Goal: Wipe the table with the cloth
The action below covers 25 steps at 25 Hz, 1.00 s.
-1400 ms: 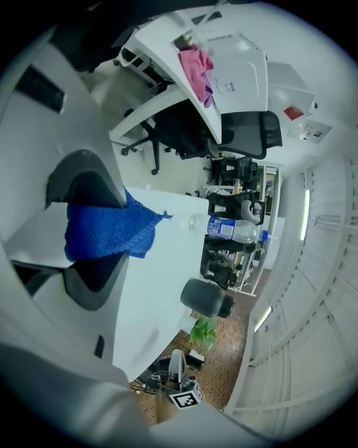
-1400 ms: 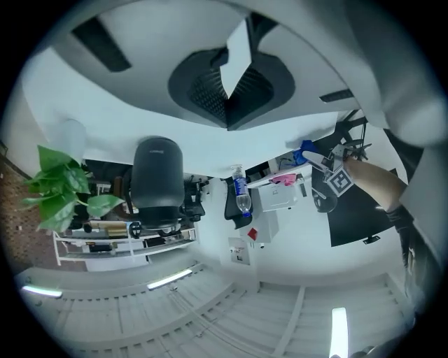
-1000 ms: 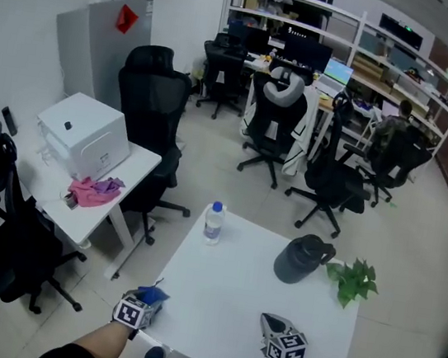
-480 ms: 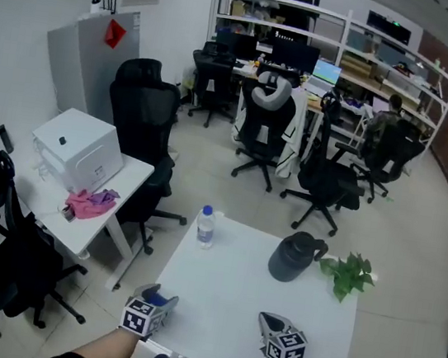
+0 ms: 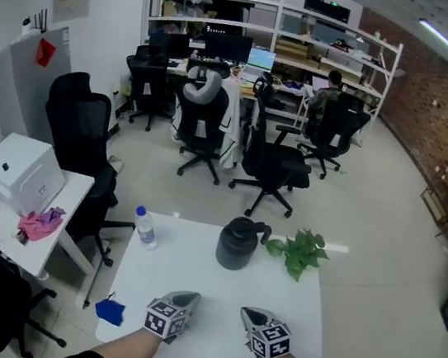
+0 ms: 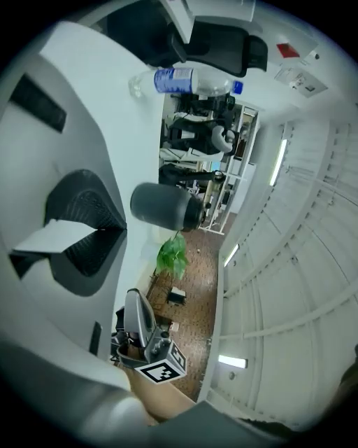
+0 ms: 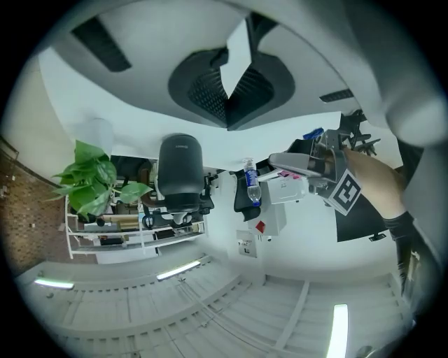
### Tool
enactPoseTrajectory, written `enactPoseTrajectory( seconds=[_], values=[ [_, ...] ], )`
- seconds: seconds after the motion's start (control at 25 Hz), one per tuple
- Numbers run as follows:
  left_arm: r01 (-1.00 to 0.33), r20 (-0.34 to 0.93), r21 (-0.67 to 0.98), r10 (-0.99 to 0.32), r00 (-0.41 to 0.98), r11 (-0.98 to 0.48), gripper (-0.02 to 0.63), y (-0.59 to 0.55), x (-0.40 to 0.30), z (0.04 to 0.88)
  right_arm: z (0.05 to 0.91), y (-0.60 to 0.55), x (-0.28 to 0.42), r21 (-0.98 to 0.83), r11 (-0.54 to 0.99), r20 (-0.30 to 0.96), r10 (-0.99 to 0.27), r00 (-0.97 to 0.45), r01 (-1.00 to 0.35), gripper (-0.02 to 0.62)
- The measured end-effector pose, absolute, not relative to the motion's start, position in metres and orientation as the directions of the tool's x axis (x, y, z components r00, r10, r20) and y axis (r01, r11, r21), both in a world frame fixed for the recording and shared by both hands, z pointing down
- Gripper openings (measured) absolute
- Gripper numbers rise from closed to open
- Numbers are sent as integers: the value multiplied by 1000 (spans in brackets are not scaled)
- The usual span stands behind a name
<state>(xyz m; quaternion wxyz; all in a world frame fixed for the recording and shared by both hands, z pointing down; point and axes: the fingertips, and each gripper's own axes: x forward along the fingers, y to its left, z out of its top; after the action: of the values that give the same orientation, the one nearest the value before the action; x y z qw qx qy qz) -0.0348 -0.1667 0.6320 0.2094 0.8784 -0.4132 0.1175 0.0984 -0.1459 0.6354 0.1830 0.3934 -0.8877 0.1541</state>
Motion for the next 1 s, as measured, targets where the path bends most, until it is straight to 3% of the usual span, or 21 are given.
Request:
enactPoseTrajectory(
  seconds=[0.36, 1.0],
  values=[
    [-732, 381, 283, -628, 679, -620, -2, -180, 26, 648, 645, -157, 120, -179, 599, 435, -663, -609, -781, 8],
    [-743, 411, 262, -626, 663, -616, -2, -177, 20, 652, 646, -160, 122, -174, 591, 448, -665, -598, -788, 8]
  ],
)
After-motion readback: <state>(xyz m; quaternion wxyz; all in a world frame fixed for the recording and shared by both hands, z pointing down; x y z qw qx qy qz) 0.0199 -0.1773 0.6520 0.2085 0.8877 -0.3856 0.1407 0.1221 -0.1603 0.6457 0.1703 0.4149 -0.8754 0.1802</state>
